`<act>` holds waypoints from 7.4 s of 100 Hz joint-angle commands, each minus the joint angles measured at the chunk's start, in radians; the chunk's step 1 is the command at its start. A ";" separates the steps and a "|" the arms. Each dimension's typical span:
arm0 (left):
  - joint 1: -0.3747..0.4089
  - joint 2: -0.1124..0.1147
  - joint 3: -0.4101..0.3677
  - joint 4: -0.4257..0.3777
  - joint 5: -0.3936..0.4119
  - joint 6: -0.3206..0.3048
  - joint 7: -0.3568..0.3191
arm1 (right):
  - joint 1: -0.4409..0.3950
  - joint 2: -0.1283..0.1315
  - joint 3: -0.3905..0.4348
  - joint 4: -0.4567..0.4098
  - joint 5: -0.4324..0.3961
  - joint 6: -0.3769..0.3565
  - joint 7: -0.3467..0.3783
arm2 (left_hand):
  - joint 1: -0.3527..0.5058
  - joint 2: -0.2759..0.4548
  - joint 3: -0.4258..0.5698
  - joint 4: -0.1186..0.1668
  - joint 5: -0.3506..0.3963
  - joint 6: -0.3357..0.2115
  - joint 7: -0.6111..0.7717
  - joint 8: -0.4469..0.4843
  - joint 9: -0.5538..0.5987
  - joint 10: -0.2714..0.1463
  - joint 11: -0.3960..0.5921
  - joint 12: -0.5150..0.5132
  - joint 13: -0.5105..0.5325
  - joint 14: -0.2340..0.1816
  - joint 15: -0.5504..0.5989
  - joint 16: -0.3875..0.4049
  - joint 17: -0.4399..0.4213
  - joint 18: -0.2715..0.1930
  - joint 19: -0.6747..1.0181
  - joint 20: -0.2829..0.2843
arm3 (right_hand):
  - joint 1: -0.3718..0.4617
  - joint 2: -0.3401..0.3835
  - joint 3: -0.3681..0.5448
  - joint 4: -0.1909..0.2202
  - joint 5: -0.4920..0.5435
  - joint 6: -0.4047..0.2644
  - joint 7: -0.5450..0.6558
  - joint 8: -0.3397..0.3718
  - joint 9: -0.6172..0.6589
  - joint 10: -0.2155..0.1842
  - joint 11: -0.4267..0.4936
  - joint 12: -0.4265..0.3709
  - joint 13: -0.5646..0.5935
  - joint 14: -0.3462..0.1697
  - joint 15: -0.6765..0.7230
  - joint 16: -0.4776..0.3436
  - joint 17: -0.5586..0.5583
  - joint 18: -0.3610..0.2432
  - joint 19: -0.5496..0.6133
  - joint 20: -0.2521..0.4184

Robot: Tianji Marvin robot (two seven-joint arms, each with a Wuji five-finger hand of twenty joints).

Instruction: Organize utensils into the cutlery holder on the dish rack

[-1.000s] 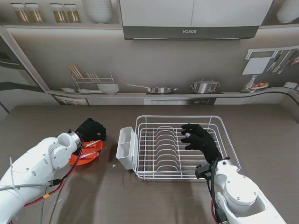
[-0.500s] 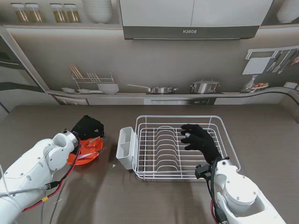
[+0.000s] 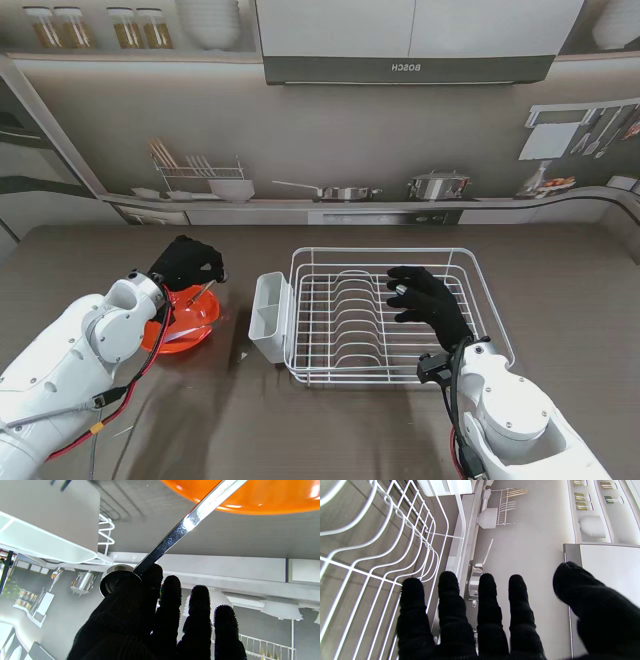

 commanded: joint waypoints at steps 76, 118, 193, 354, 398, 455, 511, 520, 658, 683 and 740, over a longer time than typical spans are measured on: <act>-0.003 -0.067 0.020 -0.088 -0.237 0.002 0.022 | -0.003 -0.005 -0.008 0.001 0.006 0.001 0.016 | 0.109 0.043 0.042 -0.001 0.024 -0.054 0.091 0.024 0.032 0.013 0.023 0.046 0.015 0.014 0.046 0.032 0.001 -0.016 0.046 -0.005 | -0.028 0.010 -0.001 0.008 0.019 -0.006 -0.007 -0.016 0.008 0.008 -0.003 -0.008 0.038 0.005 0.005 0.018 0.006 0.021 -0.003 0.004; -0.012 -0.104 0.054 -0.111 -0.412 0.016 0.035 | -0.003 -0.004 -0.010 0.002 0.007 0.001 0.018 | 0.102 0.032 0.059 0.001 0.033 -0.045 0.079 0.018 0.038 0.022 0.018 0.050 0.013 0.021 0.044 0.034 -0.006 -0.008 0.038 -0.005 | -0.027 0.010 0.000 0.008 0.018 -0.005 -0.007 -0.016 0.008 0.006 -0.003 -0.007 0.040 0.005 0.006 0.018 0.005 0.022 -0.004 0.004; -0.052 -0.141 0.145 0.023 -0.517 0.008 0.067 | -0.003 -0.006 -0.004 0.001 0.011 -0.004 0.013 | 0.094 0.010 0.087 0.007 0.048 -0.033 0.033 -0.024 0.038 0.050 0.001 0.041 -0.005 0.045 0.035 0.036 -0.028 0.000 0.007 0.001 | -0.028 0.011 -0.001 0.008 0.020 -0.005 -0.007 -0.016 0.011 0.008 -0.004 -0.007 0.042 0.008 0.007 0.020 0.006 0.023 -0.004 0.005; -0.027 -0.071 0.108 -0.043 -0.329 -0.003 -0.052 | -0.003 -0.006 -0.004 -0.001 0.016 -0.003 0.014 | -0.164 -0.109 0.183 0.001 -0.012 0.034 -0.375 -0.339 -0.042 0.070 -0.096 -0.477 -0.053 0.041 -0.073 -0.019 -0.050 0.006 -0.132 0.002 | -0.027 0.011 -0.001 0.009 0.018 0.010 -0.004 -0.015 0.018 0.009 -0.003 -0.007 0.046 0.010 0.009 0.021 0.006 0.023 -0.004 0.004; 0.134 -0.027 -0.049 -0.230 -0.227 0.048 -0.149 | -0.006 -0.005 -0.007 -0.002 0.018 -0.004 0.020 | -0.184 -0.101 0.201 0.003 -0.009 0.041 -0.406 -0.339 -0.046 0.076 -0.103 -0.484 -0.058 0.043 -0.081 -0.021 -0.052 0.006 -0.139 0.001 | -0.027 0.010 0.000 0.009 0.016 0.010 -0.004 -0.016 0.020 0.008 -0.002 -0.007 0.048 0.011 0.010 0.021 0.007 0.022 -0.003 0.004; 0.294 0.002 -0.181 -0.348 -0.161 0.093 -0.252 | -0.006 -0.004 -0.009 -0.003 0.016 -0.005 0.019 | -0.216 -0.087 0.267 0.035 -0.114 0.036 -0.522 -0.426 -0.118 0.090 -0.149 -0.531 -0.113 0.035 -0.141 -0.043 -0.063 -0.004 -0.229 0.004 | -0.028 0.011 -0.001 0.008 0.016 0.009 -0.004 -0.016 0.026 0.011 -0.003 -0.007 0.049 0.010 0.010 0.021 0.008 0.023 -0.003 0.004; 0.280 0.017 -0.173 -0.285 -0.094 0.074 -0.278 | -0.008 -0.004 -0.007 -0.004 0.016 -0.003 0.021 | -0.190 -0.135 0.319 0.027 -0.157 -0.045 -0.540 -0.464 -0.170 0.083 -0.160 -0.544 -0.148 0.019 -0.163 -0.047 -0.071 -0.015 -0.303 0.011 | -0.027 0.012 -0.001 0.009 0.015 0.010 -0.003 -0.015 0.033 0.013 -0.002 -0.007 0.053 0.012 0.010 0.022 0.008 0.025 -0.003 0.003; 0.272 0.020 -0.166 -0.274 -0.088 0.071 -0.286 | -0.008 -0.004 -0.006 -0.005 0.017 -0.001 0.020 | -0.182 -0.142 0.329 0.027 -0.170 -0.063 -0.545 -0.470 -0.180 0.081 -0.161 -0.545 -0.151 0.014 -0.164 -0.047 -0.069 -0.015 -0.320 0.011 | -0.028 0.014 -0.001 0.009 0.015 0.010 -0.003 -0.015 0.035 0.012 -0.002 -0.007 0.053 0.012 0.010 0.022 0.008 0.023 -0.003 0.003; 0.179 0.017 -0.074 -0.166 -0.128 0.077 -0.287 | -0.010 -0.005 -0.004 -0.007 0.025 0.009 0.022 | -0.032 -0.193 0.191 -0.007 -0.023 -0.180 -0.241 -0.242 -0.170 0.080 -0.143 -0.524 -0.149 0.014 -0.164 -0.045 0.000 0.008 -0.550 0.118 | -0.029 0.018 -0.001 0.009 0.019 0.011 -0.003 -0.015 0.047 0.015 -0.004 -0.006 0.062 0.015 0.013 0.023 0.014 0.026 0.000 0.001; 0.172 0.009 -0.063 -0.148 -0.145 0.083 -0.257 | -0.010 -0.005 -0.003 -0.009 0.030 0.012 0.022 | -0.018 -0.140 0.169 -0.001 0.023 -0.208 -0.034 -0.178 -0.145 0.077 -0.132 -0.511 -0.136 0.018 -0.146 -0.040 0.012 0.012 -0.545 0.121 | -0.030 0.021 -0.002 0.010 0.018 0.012 -0.004 -0.016 0.047 0.017 -0.004 -0.006 0.063 0.016 0.014 0.023 0.016 0.029 0.001 0.001; 0.186 0.001 -0.085 -0.144 -0.117 0.048 -0.180 | -0.010 -0.007 -0.001 -0.009 0.046 0.014 0.021 | -0.053 -0.120 0.237 -0.024 0.014 -0.200 0.116 -0.094 -0.048 -0.023 -0.026 -0.327 -0.057 -0.010 -0.079 -0.022 0.070 0.003 -0.521 0.120 | -0.032 0.025 -0.002 0.010 0.018 0.013 -0.005 -0.016 0.047 0.020 -0.005 -0.007 0.064 0.016 0.014 0.023 0.017 0.029 0.002 -0.001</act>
